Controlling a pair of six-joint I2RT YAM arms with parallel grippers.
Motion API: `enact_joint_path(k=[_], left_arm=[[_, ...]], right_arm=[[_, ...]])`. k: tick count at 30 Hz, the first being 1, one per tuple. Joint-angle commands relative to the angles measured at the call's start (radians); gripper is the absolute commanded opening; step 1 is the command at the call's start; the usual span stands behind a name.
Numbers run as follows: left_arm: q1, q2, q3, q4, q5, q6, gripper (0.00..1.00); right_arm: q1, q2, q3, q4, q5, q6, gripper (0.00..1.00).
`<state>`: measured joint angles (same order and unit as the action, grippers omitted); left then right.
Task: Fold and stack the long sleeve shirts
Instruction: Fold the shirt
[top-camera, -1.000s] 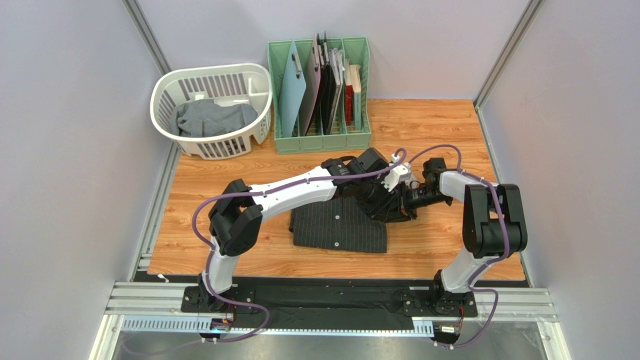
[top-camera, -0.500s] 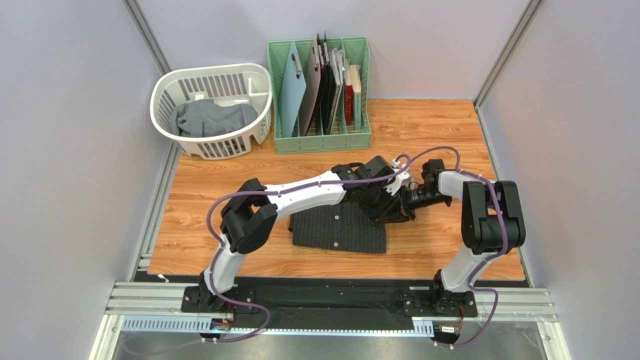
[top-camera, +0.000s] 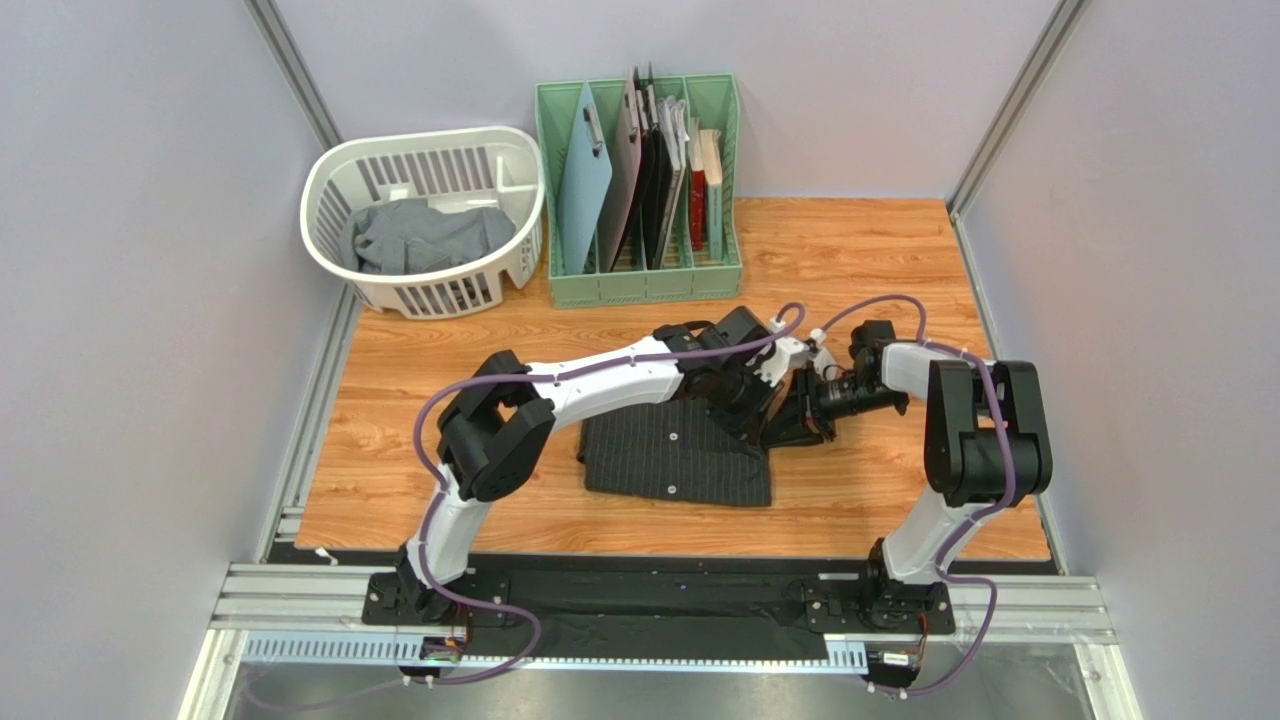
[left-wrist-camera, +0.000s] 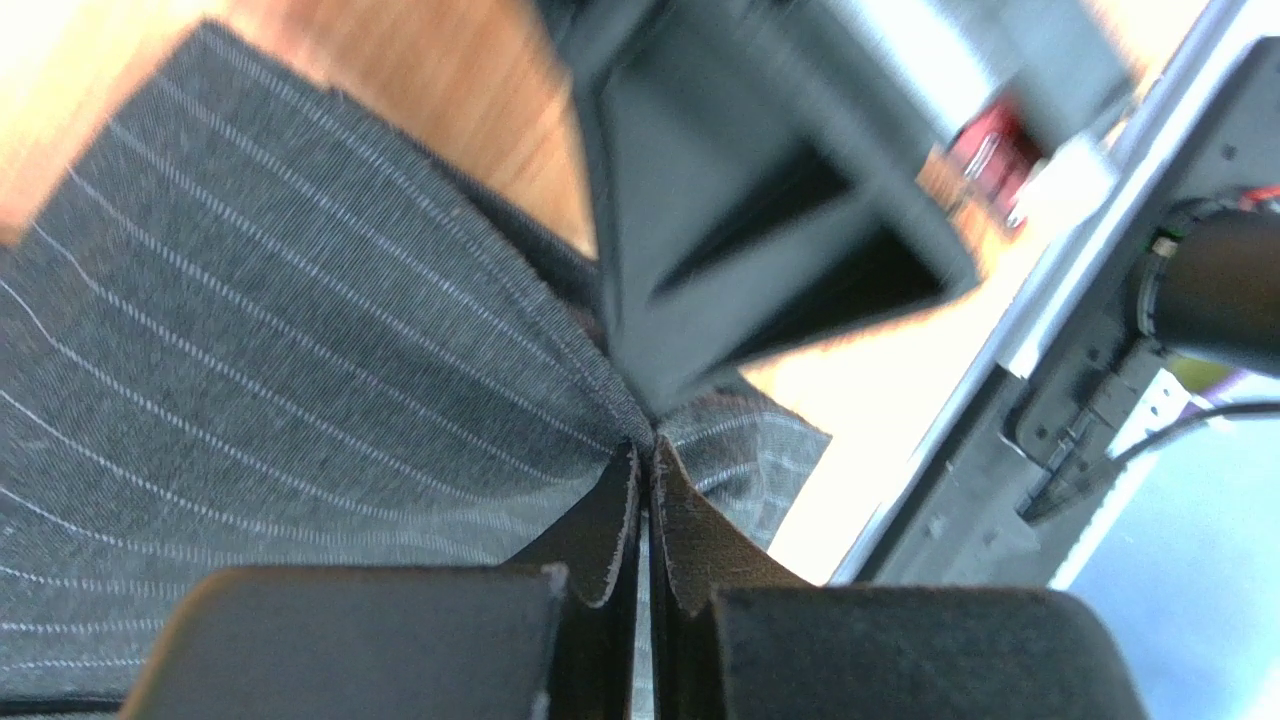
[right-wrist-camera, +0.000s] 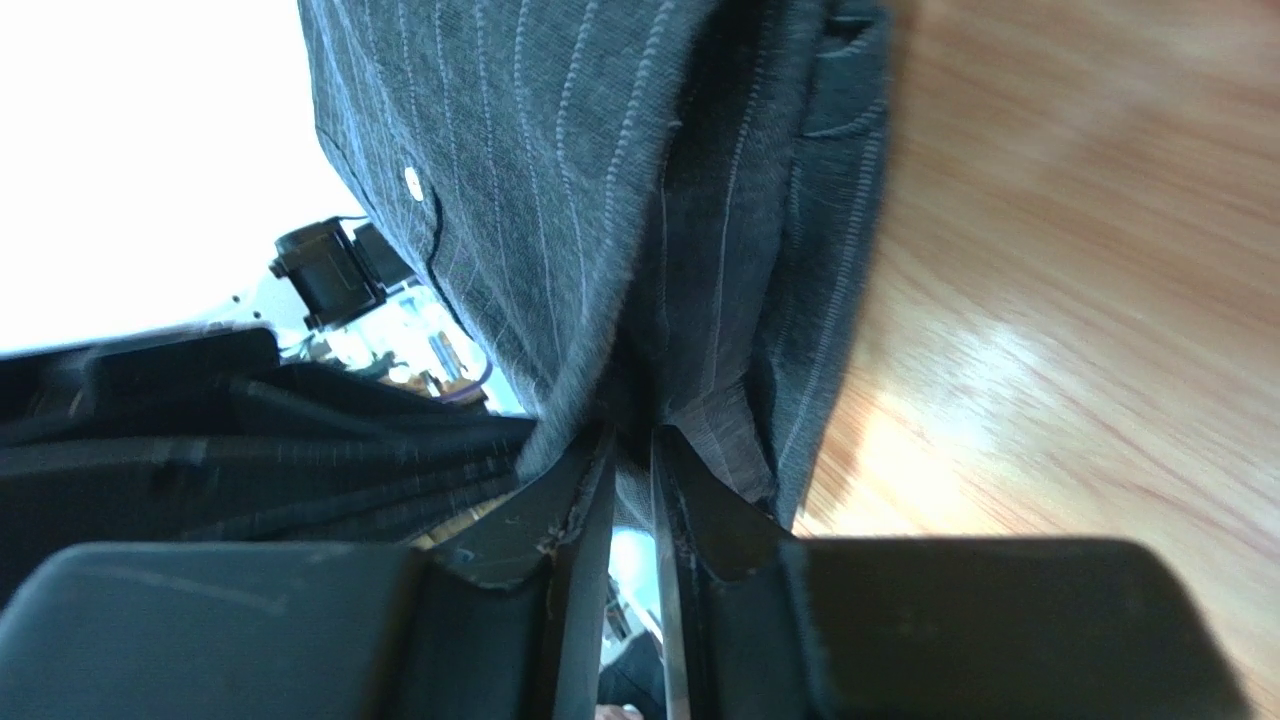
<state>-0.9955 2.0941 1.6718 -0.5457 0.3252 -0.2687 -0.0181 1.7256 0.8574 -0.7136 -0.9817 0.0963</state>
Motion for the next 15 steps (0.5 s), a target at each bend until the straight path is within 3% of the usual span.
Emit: enact_joint_path(k=[1, 6, 15], left_arm=[[0.04, -0.097, -0.052, 0.067, 0.149, -0.035, 0.0], [0.054, -0.128, -0.101, 0.15, 0.231, -0.061, 0.0], [0.057, -0.103, -0.057, 0.141, 0.242, -0.058, 0.0]], right_arm=[[-0.04, -0.009, 0.011, -0.007, 0.001, -0.015, 0.23], [-0.057, -0.02, 0.006, -0.029, 0.0, -0.029, 0.32], [-0.06, 0.031, 0.002, -0.004, -0.037, -0.024, 0.41]])
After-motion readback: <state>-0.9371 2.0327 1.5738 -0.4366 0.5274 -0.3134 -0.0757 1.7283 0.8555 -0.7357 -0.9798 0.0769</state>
